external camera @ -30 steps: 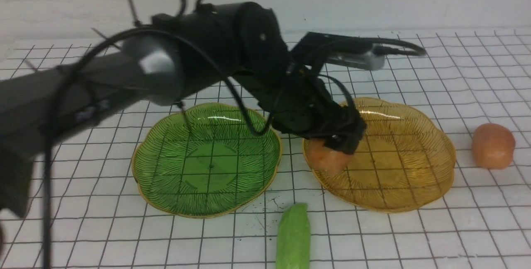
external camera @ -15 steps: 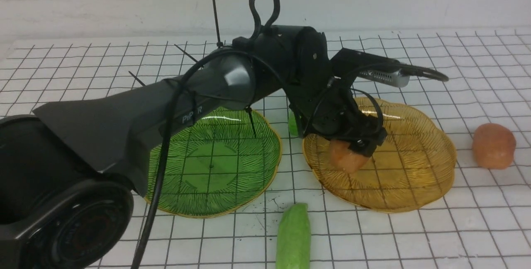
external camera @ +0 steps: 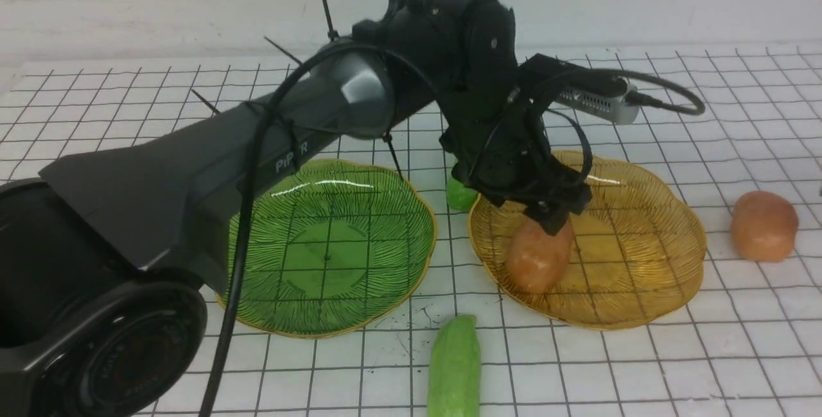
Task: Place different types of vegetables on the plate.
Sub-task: 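Put the potato onto the plate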
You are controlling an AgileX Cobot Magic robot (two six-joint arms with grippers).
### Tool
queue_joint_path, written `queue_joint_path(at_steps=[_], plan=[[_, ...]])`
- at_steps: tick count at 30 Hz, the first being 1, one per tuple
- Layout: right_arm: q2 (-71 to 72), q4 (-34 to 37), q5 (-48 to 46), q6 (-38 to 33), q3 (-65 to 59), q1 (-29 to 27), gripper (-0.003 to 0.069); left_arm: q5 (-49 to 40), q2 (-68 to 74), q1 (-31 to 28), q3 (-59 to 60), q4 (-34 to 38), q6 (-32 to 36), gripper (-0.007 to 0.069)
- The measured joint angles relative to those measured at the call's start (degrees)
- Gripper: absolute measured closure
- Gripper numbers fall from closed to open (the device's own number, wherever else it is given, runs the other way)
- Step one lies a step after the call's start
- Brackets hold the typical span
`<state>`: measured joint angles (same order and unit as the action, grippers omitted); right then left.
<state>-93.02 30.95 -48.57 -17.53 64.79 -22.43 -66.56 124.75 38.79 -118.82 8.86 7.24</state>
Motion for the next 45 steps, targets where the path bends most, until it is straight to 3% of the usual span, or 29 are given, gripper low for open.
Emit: queue_joint_path(at_steps=[5,8,15,21,23,25,31,36,42,45], plan=[[-10.19,-0.25,-2.32,-0.28,7.12,0.88,0.0076,-4.06,-1.42,0.00,-2.99,-4.32,-2.36,0.0571],[-15.40,-0.75,-2.75,-0.28,10.89,2.21,0.0048,-4.19,-4.76,0.00,-2.70,-4.90,-6.32,0.0623],[-21.62,-1.11,-3.11,-0.28,15.21,4.13,0.0053,-4.19,-17.57,0.83,7.98,-3.86,-9.19,0.0632],[-23.38,-4.45,-3.41,-0.39,16.17,5.10,0.0159,-4.32,-30.27,1.45,28.38,-3.56,-11.19,0.0632],[-23.32,-5.46,-4.56,-0.02,16.62,5.12,0.0159,-4.32,-31.44,1.51,30.90,-3.56,-11.19,0.0632],[-22.80,-6.95,-12.47,0.43,19.87,5.05,0.0159,-4.26,-33.63,1.51,36.82,-3.45,-11.64,0.0632],[-16.52,0.33,-20.19,0.47,25.09,6.59,0.0159,-0.23,-34.87,1.90,46.23,-3.18,-13.64,0.0632],[-12.15,2.03,-21.49,0.49,25.58,12.31,0.0159,3.42,-32.51,1.90,49.00,0.22,-13.74,0.0630],[-14.36,-5.38,-21.91,0.61,25.58,19.39,0.0159,10.94,-27.29,1.97,48.99,1.94,-13.30,0.0532],[-17.13,-6.69,-21.39,2.87,25.58,20.88,0.0159,13.40,-24.28,1.97,48.99,2.94,-13.30,0.0414]])
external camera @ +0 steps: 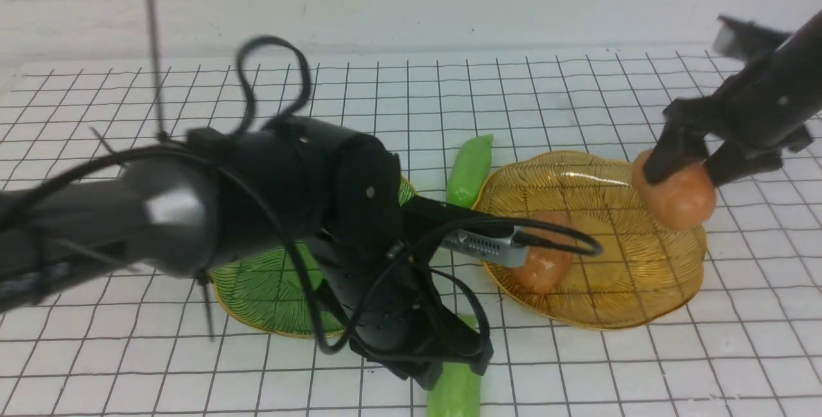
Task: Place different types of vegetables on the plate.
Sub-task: 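Put the potato onto the plate, then put the green cucumber next to the left plate into that plate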
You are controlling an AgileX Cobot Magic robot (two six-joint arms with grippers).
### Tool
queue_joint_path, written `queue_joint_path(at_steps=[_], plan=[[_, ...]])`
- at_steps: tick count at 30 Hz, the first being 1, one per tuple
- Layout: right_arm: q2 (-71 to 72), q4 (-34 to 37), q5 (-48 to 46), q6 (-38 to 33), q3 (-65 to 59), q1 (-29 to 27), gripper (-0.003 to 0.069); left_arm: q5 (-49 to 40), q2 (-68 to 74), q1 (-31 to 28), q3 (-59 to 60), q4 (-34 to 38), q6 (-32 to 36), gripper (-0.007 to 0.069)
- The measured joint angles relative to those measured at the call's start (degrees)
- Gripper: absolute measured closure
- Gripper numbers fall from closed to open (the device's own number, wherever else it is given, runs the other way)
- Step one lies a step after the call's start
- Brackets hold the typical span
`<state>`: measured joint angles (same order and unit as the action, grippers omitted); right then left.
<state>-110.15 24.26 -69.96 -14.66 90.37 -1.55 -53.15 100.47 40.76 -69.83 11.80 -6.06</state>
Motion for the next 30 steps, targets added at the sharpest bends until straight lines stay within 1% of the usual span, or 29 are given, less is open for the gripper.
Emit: queue_joint_path(at_steps=[4,7,8,10,12,19,22,23,24,25,26,27,30], plan=[[-2.97,-1.04,0.69,4.48,0.00,0.23,0.0153,1.46,3.23,0.00,0.00,0.43,0.00,0.0214],[-3.99,-1.62,0.61,6.47,0.00,0.23,0.0104,3.02,4.79,0.00,0.00,2.66,0.11,0.0089],[-4.14,-1.68,0.33,6.84,0.00,0.23,0.0088,3.84,5.04,0.00,0.00,3.36,0.11,0.0060],[-4.14,-1.68,0.02,7.08,0.33,0.23,0.0055,5.04,5.86,0.11,0.00,4.92,0.31,0.0026],[-4.14,-1.71,-0.10,7.24,1.61,0.23,0.0041,6.64,6.59,0.11,0.00,5.91,0.66,0.0011],[-3.70,-1.30,-0.13,7.87,4.65,0.23,0.0038,8.78,7.09,0.11,0.00,7.53,1.22,0.0021],[-2.62,0.89,-0.24,7.87,4.65,0.23,0.0041,11.65,7.83,0.11,0.00,8.16,2.94,0.0063],[-2.15,1.71,-0.24,7.87,4.65,0.23,0.0043,12.45,8.51,0.11,0.00,8.66,3.35,0.0095],[-2.06,2.04,-0.24,7.87,4.65,0.23,0.0045,12.56,8.66,0.11,0.00,8.79,3.35,0.0101],[-1.41,2.99,-0.31,7.62,4.65,0.23,0.0050,12.83,9.49,0.11,0.00,9.94,3.73,0.0160],[-1.09,3.11,-0.31,7.51,4.65,0.23,0.0050,12.83,9.69,0.11,0.00,10.22,3.73,0.0183],[-0.28,3.46,-0.31,7.17,4.65,0.23,0.0056,12.57,9.80,0.11,-0.11,11.11,3.77,0.0247],[2.48,3.52,-0.47,6.99,4.65,0.23,0.0070,9.84,8.67,0.11,-1.28,11.02,4.19,0.0240]])
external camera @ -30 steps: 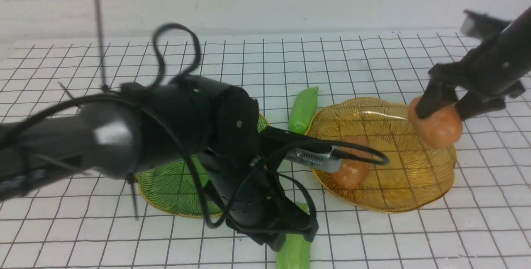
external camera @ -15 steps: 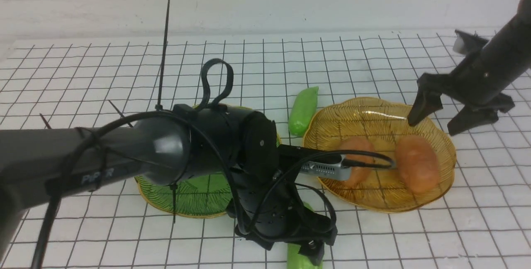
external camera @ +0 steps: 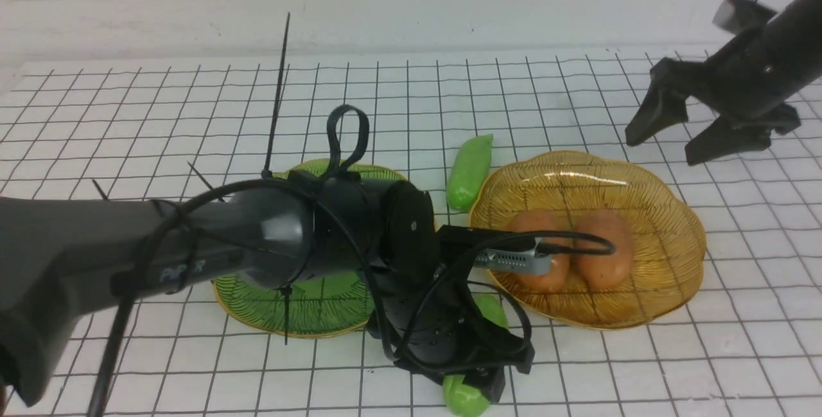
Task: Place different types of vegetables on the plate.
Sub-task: 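Put the green cucumber next to the left plate into that plate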
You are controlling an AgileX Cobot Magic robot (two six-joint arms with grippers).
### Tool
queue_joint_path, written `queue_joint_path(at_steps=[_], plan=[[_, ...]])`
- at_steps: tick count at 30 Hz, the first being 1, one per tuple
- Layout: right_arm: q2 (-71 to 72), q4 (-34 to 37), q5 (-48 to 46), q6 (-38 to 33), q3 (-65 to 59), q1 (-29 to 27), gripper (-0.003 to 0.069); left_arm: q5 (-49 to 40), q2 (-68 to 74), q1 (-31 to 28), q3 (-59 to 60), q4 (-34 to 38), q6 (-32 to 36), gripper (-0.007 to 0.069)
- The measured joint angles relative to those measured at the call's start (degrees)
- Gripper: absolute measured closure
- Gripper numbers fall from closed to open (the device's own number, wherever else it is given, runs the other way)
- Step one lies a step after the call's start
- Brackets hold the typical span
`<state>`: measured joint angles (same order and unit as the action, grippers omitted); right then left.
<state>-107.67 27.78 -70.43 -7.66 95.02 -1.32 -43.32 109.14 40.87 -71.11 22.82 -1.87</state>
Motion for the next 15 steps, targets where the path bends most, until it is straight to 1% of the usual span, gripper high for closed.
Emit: queue_joint_path(at_steps=[3,5,6,8,10,12,13,15], plan=[[4.65,0.00,-0.14,0.00,0.00,0.00,0.0076,-3.96,-4.36,0.00,-3.40,-3.82,0.00,0.0240],[6.65,0.00,-0.22,-0.06,0.00,0.00,0.0077,-4.78,-6.19,-0.11,-4.45,-5.90,0.00,0.0240],[10.09,-0.22,-0.40,-0.27,0.00,0.00,0.0078,-5.49,-9.16,-0.51,-5.75,-9.87,-0.39,0.0240],[14.24,-0.97,-0.70,-0.87,0.00,0.00,0.0080,-6.34,-11.75,-2.17,-7.27,-14.34,-2.20,0.0240],[18.73,-2.19,-1.05,-1.68,0.00,0.00,0.0079,-8.34,-13.08,-5.67,-8.60,-18.05,-6.65,0.0240],[22.13,-2.34,-1.35,-2.05,0.00,0.00,0.0079,-9.97,-12.88,-9.30,-9.22,-20.02,-9.46,0.0240],[24.00,-2.06,-1.62,-2.16,0.04,0.00,0.0079,-11.08,-12.02,-12.34,-9.28,-20.98,-10.53,0.0240],[25.29,-0.53,-1.96,-2.26,0.17,0.00,0.0081,-12.05,-10.05,-15.88,-9.29,-22.05,-10.69,0.0240]])
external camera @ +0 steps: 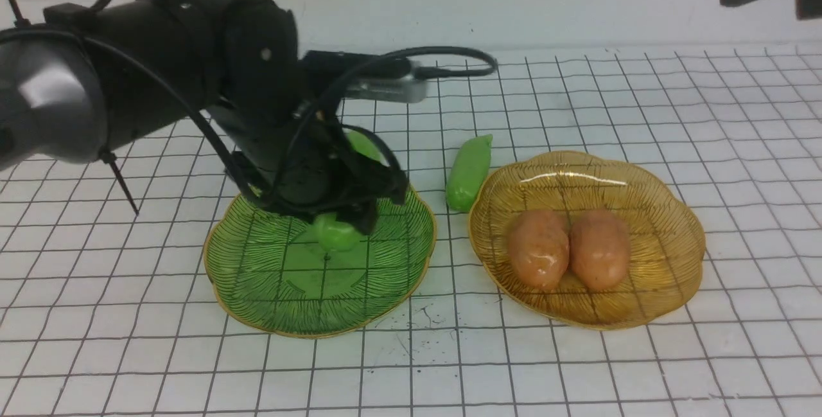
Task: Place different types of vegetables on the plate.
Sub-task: 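Put the green cucumber next to the left plate into that plate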
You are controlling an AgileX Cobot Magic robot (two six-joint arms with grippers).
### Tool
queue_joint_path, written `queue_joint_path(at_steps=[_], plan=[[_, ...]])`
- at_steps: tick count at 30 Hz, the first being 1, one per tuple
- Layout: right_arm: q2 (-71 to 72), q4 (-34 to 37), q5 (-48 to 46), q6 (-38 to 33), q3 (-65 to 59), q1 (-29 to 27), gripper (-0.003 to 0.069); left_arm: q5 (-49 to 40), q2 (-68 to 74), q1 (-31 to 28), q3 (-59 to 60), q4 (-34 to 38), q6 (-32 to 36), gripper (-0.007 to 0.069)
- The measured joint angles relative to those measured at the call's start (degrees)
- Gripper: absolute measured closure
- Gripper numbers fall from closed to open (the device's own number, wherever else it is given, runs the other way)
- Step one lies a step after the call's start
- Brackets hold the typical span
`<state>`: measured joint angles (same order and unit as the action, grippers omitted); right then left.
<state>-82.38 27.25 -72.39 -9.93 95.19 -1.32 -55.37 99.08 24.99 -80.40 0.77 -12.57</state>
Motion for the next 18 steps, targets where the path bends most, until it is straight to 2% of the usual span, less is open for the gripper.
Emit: queue_joint_path(at_steps=[4,11,15,18], plan=[[-0.72,3.01,-0.18,-0.96,0.07,0.00,0.0089,-0.15,4.19,-2.92,0.00,-0.19,3.98,0.0240],[-4.99,6.41,-0.11,-2.87,0.07,1.78,0.0090,-0.15,7.82,-3.03,0.00,0.01,8.74,0.0232],[-10.93,7.30,1.58,-4.96,1.17,6.37,0.0090,-1.18,8.08,-3.03,-1.01,-0.10,8.77,0.0109],[-20.05,7.30,6.19,-5.48,6.25,10.40,0.0091,-4.26,8.08,-3.03,-3.16,-0.77,8.77,0.0049]])
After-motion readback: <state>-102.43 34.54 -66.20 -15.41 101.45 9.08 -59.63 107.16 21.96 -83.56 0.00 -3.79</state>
